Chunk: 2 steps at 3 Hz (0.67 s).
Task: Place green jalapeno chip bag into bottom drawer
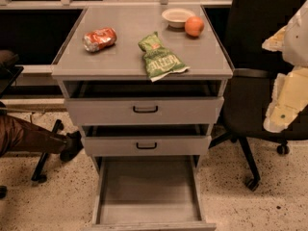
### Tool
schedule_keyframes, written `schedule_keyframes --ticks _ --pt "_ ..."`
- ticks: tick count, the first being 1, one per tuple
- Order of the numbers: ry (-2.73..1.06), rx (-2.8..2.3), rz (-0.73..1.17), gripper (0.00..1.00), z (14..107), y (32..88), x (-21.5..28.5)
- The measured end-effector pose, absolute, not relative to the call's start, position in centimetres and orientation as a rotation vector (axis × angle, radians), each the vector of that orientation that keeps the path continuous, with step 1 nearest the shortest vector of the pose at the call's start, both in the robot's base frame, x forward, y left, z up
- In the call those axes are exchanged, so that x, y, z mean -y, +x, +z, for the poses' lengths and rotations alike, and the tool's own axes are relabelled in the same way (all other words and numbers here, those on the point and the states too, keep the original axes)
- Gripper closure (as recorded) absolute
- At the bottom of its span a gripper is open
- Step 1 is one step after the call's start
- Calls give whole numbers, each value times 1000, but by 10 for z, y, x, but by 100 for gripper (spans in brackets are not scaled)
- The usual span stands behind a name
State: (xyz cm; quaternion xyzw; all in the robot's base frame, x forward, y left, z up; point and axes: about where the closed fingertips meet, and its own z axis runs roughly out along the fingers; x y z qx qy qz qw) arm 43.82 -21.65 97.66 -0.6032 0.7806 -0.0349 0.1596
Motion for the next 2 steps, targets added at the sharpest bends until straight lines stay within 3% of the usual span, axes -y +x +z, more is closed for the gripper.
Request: schedule_keyframes --ticks 2 --pt "-1719 -2178 -37 0 964 467 203"
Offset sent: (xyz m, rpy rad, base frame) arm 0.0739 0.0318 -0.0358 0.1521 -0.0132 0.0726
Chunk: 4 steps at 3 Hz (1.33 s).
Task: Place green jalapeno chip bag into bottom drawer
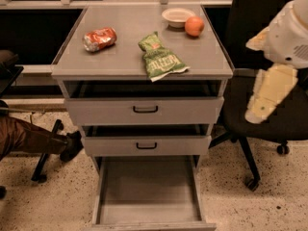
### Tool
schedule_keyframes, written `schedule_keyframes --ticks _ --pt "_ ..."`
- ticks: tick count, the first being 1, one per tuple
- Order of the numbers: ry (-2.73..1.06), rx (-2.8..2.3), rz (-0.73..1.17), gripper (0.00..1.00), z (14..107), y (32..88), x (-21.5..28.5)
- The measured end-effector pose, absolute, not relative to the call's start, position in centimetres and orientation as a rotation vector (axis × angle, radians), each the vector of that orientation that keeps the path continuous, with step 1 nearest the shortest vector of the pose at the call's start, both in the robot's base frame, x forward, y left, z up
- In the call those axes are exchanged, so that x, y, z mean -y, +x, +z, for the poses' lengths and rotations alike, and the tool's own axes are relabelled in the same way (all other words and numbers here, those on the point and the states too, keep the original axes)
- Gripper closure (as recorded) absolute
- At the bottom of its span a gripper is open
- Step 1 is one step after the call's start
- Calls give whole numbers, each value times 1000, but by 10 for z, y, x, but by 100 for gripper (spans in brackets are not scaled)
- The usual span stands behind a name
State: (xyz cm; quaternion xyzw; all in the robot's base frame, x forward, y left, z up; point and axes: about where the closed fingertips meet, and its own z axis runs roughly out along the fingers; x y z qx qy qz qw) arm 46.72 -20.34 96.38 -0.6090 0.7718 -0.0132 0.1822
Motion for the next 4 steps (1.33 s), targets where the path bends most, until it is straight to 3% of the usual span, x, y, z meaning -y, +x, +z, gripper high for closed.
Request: schedule_keyframes --ticks 1,3,4 --pt "-1665 -2065 104 0 958 530 174" --pt "-1690 -1972 127 0 952 550 145" --pt "-1676 -1859 154 0 950 604 96"
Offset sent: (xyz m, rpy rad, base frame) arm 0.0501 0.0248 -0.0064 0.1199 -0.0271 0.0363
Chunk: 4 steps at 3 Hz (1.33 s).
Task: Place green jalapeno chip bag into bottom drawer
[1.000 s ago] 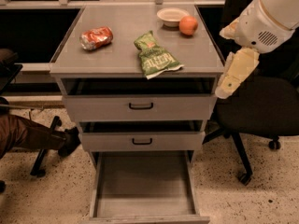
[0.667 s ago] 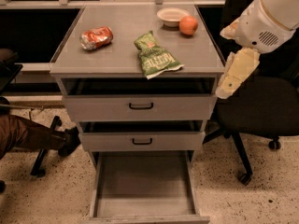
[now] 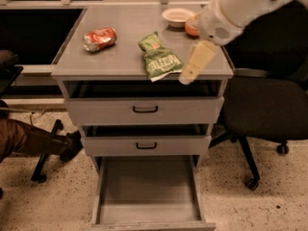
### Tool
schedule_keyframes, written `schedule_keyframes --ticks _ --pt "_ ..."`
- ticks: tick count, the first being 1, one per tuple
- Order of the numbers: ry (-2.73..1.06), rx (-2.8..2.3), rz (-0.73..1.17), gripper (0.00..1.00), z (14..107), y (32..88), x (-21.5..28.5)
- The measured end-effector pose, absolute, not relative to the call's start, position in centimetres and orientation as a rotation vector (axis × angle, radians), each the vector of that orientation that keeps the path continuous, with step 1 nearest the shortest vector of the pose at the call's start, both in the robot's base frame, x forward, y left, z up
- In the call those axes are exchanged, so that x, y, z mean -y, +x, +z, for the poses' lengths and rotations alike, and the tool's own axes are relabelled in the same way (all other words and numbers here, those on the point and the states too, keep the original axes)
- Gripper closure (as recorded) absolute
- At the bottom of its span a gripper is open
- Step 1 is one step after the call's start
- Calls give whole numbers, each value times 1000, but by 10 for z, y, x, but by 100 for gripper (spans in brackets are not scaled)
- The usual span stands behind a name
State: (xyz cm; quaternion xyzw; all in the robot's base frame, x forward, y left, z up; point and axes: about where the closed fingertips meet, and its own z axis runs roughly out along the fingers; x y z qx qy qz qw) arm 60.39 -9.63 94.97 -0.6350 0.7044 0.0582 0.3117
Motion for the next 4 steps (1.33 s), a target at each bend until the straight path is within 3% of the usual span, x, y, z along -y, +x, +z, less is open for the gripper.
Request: schedule_keyframes --ticks 1,3,4 --pt "-1674 -1758 158 0 949 664 38" --pt "-1654 -1743 176 0 934 683 22" --pt "-1506 -1752 271 0 907 711 13"
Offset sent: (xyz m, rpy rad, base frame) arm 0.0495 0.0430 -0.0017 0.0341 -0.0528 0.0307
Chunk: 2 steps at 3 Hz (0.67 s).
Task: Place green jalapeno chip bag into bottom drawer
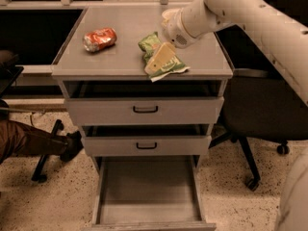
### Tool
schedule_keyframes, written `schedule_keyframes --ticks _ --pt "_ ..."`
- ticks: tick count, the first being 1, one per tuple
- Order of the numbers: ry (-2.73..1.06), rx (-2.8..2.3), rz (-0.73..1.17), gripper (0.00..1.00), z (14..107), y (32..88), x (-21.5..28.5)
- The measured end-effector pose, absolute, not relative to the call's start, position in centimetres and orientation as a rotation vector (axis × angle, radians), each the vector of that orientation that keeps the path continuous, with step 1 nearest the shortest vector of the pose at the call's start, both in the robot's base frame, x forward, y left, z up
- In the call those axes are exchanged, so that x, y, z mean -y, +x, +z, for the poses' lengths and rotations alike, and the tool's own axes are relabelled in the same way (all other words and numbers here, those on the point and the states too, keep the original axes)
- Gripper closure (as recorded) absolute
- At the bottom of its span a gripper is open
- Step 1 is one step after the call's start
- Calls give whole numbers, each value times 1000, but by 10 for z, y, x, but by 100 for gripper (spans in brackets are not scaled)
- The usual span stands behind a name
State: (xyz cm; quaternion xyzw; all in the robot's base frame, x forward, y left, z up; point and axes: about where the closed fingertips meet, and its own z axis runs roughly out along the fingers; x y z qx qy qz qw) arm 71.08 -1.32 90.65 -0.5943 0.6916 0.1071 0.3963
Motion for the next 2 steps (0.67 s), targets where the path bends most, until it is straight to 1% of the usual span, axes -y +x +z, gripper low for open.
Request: schedule_keyframes --ticks 1,2 --pt "-1393 -1742 321 0 888 740 3" --pt "-1374 -1722 311 0 883 763 -17"
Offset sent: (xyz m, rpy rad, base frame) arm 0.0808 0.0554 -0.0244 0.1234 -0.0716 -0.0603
